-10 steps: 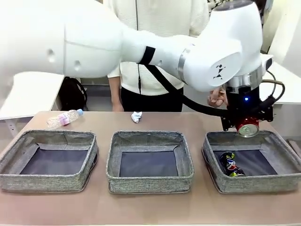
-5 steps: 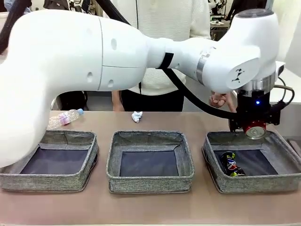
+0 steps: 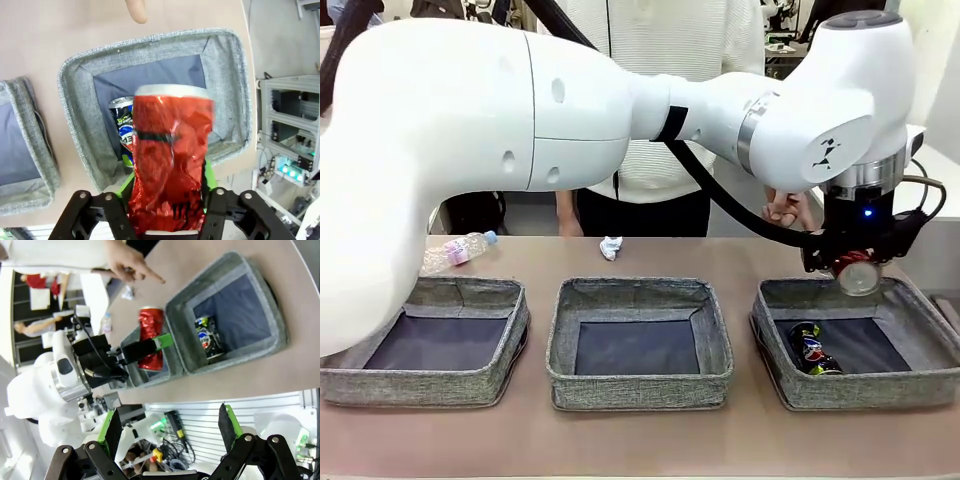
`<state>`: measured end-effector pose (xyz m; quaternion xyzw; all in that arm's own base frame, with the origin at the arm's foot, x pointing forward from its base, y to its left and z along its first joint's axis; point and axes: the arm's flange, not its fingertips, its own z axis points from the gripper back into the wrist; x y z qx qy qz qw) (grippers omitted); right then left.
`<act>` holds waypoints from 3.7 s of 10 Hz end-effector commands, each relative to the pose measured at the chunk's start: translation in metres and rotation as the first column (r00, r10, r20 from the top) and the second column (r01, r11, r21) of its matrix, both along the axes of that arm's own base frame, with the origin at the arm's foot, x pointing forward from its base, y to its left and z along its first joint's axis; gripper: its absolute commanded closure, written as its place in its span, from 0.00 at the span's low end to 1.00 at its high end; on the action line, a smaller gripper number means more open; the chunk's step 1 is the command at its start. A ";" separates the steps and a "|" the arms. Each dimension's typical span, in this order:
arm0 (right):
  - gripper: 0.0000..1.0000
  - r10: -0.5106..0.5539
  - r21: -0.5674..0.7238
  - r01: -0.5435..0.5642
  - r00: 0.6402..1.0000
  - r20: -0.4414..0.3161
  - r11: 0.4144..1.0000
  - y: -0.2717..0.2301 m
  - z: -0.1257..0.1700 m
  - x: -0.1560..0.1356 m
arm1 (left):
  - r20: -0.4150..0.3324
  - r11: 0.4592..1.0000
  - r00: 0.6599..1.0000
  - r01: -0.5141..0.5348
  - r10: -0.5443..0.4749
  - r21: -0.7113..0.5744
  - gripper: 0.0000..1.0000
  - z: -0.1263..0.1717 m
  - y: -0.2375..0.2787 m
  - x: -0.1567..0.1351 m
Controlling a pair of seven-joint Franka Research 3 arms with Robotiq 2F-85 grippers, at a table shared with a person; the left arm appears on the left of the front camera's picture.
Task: Sort the waste into the appropriate baskets.
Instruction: Place the picked waste into the Fabric basket indicated by the person.
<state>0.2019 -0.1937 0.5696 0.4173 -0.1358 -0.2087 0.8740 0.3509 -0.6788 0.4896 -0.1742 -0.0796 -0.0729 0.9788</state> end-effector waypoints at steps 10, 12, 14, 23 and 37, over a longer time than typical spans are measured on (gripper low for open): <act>0.00 0.035 0.002 -0.035 0.999 -0.008 0.999 0.005 -0.002 0.007 | -0.001 0.995 0.998 0.055 -0.055 0.078 0.00 0.041 0.036 -0.001; 0.00 0.113 0.047 -0.113 0.994 -0.003 0.992 0.025 -0.003 0.033 | 0.003 0.989 0.999 0.048 -0.049 0.137 0.00 0.069 0.105 -0.009; 0.00 0.206 0.044 -0.204 0.977 -0.049 0.978 0.069 0.000 0.071 | 0.006 0.985 0.999 -0.052 0.052 0.164 0.00 0.084 0.187 -0.026; 0.00 0.446 0.440 -0.367 0.890 -0.088 0.819 0.262 -0.009 0.153 | -0.197 0.851 0.978 -0.048 -0.066 -0.523 0.00 0.063 0.520 -0.023; 0.00 0.326 0.552 -0.247 0.944 -0.048 0.796 0.206 -0.012 0.161 | -0.141 0.286 0.989 -0.122 -0.048 -0.951 0.00 -0.002 0.661 -0.012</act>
